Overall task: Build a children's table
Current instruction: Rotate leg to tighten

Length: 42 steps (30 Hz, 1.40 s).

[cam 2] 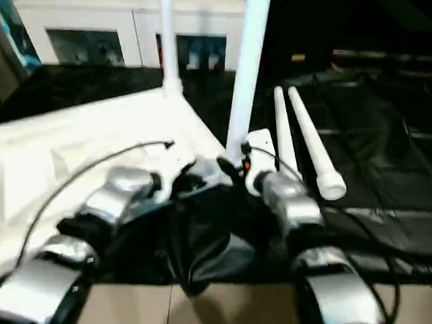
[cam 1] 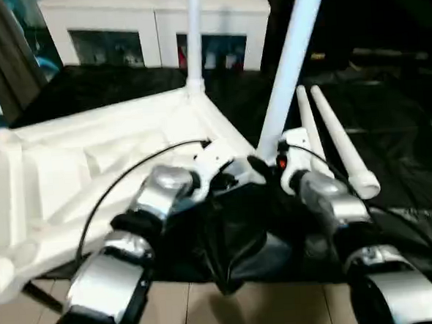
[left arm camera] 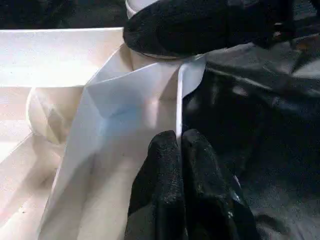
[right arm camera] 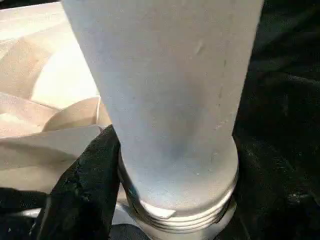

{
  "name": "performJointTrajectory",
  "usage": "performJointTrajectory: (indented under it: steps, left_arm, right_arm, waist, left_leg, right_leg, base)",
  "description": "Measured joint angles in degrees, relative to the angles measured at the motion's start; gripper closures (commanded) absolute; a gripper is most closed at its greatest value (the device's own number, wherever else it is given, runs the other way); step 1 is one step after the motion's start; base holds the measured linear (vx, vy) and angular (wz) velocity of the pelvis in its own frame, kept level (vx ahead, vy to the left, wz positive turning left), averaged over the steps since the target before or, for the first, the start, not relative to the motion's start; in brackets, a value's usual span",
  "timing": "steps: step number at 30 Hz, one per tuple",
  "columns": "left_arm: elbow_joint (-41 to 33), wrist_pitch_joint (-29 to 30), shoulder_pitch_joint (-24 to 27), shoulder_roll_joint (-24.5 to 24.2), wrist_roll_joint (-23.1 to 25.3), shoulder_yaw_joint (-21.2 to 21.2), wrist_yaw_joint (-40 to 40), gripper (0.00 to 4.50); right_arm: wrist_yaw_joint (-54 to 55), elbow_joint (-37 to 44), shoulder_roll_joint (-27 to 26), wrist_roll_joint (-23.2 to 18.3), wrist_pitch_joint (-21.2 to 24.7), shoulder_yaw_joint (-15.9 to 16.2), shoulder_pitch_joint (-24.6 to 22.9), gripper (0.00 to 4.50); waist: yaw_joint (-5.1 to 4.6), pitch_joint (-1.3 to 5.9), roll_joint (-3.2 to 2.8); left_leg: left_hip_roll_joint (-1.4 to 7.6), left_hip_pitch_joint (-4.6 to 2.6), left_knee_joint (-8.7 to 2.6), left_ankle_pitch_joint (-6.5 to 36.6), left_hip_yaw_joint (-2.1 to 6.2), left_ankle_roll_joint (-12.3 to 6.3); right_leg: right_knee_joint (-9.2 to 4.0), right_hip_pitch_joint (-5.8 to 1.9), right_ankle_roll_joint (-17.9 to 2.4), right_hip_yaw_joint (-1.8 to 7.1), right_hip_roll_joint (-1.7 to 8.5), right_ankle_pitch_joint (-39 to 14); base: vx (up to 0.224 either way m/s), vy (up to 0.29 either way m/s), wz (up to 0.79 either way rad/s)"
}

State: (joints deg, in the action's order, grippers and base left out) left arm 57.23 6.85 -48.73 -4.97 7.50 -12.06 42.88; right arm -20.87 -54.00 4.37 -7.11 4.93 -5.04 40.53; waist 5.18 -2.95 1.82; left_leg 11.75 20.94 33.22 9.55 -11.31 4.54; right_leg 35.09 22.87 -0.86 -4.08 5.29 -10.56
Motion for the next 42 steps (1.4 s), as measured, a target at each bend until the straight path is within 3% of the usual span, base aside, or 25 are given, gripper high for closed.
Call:
performJointTrajectory:
  steps: [2,5,16,21,25,27,34,38,42]
  left_arm:
    - [0.0,0.2,-0.1,0.3,0.0,0.1,-0.2,4.50]
    - [0.1,0.2,-0.2,0.3,0.0,0.1,-0.3,4.50]
    - [-2.6,-4.6,1.5,-5.6,-0.3,-0.6,12.4,4.50]
    - [-5.4,-6.5,3.3,-9.2,-1.5,-1.8,21.3,4.50]
    - [-7.1,-6.8,4.1,-10.8,-2.0,-2.4,26.5,4.50]
    - [-7.1,-6.9,4.2,-11.0,-2.1,-2.4,27.0,4.50]
    - [-7.7,-7.0,4.5,-11.6,-2.3,-2.4,28.8,4.50]
    - [-8.3,-7.0,5.0,-11.6,-2.3,-2.4,28.4,4.50]
    - [-6.9,-6.1,4.3,-10.3,-1.8,-1.9,23.4,4.50]
  right_arm:
    - [0.3,-0.5,-0.3,-0.1,-0.8,-0.6,0.1,1.17]
    - [-0.3,-1.2,-0.6,0.0,-1.5,-1.3,0.3,0.93]
    - [-21.6,2.2,7.6,2.3,-3.0,5.6,-1.6,0.93]
    - [-34.0,6.7,12.3,3.0,-2.5,9.9,-3.1,0.93]
    - [-40.6,8.8,14.1,2.3,-1.4,11.1,-3.3,0.93]
    - [-41.4,8.8,14.2,2.3,-1.4,11.2,-3.5,0.93]
    - [-43.6,11.0,14.4,1.7,0.3,11.5,-4.7,1.64]
    - [-43.2,11.3,14.3,1.5,0.8,11.6,-5.0,1.75]
    - [-35.2,9.6,11.5,1.3,0.7,8.8,-5.0,1.77]
  waist:
    - [0.02,0.00,-0.01]
    - [0.01,0.00,-0.01]
    - [0.20,-0.02,0.00]
    - [0.84,-0.04,0.03]
    - [1.32,-0.06,0.07]
    - [1.30,-0.07,0.08]
    - [1.31,-0.10,0.14]
    - [1.29,-0.11,0.14]
    - [1.07,-0.11,0.17]
  left_leg:
    - [0.00,0.01,0.00,0.0,0.00,0.00]
    - [0.00,0.02,-0.01,0.0,0.00,0.00]
    - [0.06,0.25,-0.11,0.0,-0.04,-0.05]
    - [0.08,0.35,0.01,0.0,-0.15,-0.23]
    - [0.10,0.37,0.17,0.1,-0.17,-0.29]
    - [0.10,0.37,0.24,0.1,-0.17,-0.29]
    - [0.11,0.37,0.24,0.1,-0.17,-0.29]
    - [0.11,0.36,0.26,0.1,-0.18,-0.30]
    - [0.09,0.29,0.32,0.1,-0.18,-0.29]
  right_leg:
    - [0.00,0.00,0.0,0.01,0.00,0.0]
    - [0.01,0.01,0.0,0.01,-0.01,0.0]
    - [-0.05,0.25,0.2,-0.01,-0.06,-0.1]
    - [-0.11,0.30,0.2,0.04,-0.06,-0.1]
    - [-0.08,0.29,0.2,0.06,-0.06,-0.1]
    - [-0.04,0.29,0.2,0.08,-0.06,-0.1]
    - [-0.03,0.29,0.2,0.09,-0.06,-0.1]
    - [-0.02,0.29,0.2,0.10,-0.06,-0.1]
    - [0.08,0.27,0.2,0.16,-0.04,-0.1]
  base:
    - [0.000,0.000,0.00]
    - [0.000,0.000,0.00]
    - [0.000,0.000,0.00]
    - [0.000,0.000,0.00]
    - [0.000,0.000,0.00]
    - [0.000,0.000,0.00]
    - [0.000,0.000,0.00]
    - [0.000,0.000,0.00]
    - [0.000,0.000,0.00]
